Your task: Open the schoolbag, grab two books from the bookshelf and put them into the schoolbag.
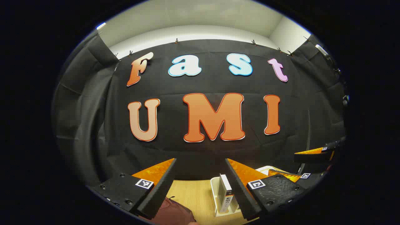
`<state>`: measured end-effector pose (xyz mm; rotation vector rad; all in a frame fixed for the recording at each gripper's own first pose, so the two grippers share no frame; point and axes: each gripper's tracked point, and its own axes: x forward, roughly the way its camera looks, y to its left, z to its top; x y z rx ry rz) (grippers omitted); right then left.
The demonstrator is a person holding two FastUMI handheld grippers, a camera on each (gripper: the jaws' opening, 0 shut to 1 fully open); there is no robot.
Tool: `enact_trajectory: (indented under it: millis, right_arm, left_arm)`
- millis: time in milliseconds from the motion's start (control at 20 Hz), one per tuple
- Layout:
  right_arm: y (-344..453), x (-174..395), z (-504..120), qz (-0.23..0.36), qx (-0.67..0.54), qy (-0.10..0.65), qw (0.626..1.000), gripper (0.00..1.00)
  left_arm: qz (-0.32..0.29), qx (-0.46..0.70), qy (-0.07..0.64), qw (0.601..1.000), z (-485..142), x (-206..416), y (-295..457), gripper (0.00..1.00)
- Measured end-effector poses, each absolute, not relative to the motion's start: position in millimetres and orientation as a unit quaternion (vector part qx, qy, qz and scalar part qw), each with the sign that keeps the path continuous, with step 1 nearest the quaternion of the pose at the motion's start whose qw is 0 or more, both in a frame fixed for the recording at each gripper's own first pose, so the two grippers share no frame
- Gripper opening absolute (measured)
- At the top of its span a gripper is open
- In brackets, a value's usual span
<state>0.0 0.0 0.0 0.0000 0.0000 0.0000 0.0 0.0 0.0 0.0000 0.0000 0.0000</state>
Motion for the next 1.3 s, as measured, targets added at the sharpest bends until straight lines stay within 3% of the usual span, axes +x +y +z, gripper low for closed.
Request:
enact_trajectory:
  millis: [1300]
  right_arm:
    - [-2.9,-2.9,-5.5,-0.010,-0.006,0.011,1.000,0.96]
  left_arm:
    - [0.001,0.010,0.011,1.000,-11.6,-6.3,-0.6,0.93]
